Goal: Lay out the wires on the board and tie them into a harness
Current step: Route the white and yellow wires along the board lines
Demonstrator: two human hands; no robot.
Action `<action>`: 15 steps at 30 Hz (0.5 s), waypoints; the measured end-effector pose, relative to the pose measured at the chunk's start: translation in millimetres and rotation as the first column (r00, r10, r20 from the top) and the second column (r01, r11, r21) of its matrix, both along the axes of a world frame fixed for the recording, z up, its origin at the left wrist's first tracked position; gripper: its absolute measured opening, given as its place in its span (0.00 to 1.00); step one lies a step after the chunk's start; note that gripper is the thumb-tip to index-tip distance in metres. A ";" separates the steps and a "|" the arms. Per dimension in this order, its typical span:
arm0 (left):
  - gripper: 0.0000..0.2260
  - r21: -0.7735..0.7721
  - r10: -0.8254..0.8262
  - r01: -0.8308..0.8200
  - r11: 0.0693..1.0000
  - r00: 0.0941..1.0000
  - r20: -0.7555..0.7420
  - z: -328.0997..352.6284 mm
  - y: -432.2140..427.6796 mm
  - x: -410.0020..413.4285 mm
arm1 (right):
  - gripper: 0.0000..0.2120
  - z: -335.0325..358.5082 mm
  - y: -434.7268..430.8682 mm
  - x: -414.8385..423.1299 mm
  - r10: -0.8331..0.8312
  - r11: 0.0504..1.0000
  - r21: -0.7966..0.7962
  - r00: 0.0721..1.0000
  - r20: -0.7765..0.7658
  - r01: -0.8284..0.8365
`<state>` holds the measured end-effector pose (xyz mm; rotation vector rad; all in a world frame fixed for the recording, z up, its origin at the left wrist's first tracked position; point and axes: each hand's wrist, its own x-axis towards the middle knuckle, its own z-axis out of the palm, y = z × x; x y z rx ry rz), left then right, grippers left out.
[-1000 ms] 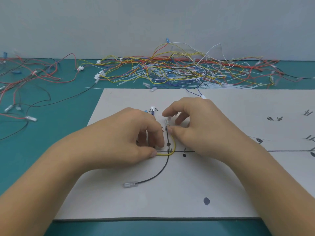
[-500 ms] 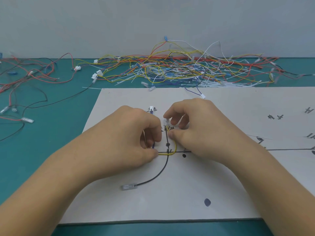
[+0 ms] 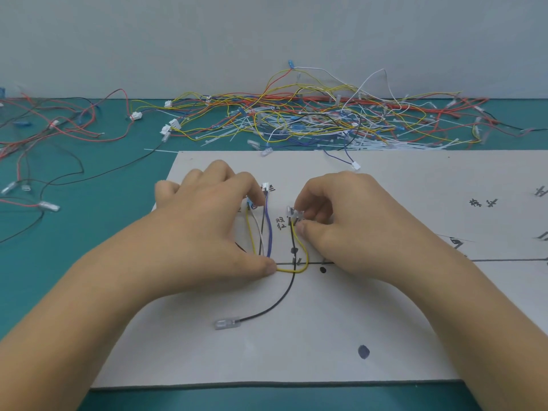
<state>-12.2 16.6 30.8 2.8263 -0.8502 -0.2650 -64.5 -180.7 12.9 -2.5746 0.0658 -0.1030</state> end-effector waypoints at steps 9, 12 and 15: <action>0.33 -0.117 -0.083 0.074 0.990 0.994 -0.072 1.6 8.8 6.2 | 0.14 -2.3 2.1 -0.7 -0.013 1.000 0.001 1.000 0.017 0.013; 0.34 -0.146 -0.102 0.089 0.985 0.991 -0.082 0.5 10.4 7.2 | 0.16 -1.4 3.4 -1.7 -0.003 1.000 0.006 1.000 0.013 0.003; 0.35 -0.172 -0.112 0.096 0.980 0.990 -0.085 1.1 12.9 9.4 | 0.18 -0.8 4.3 -1.8 -0.004 1.000 0.012 1.000 0.006 0.004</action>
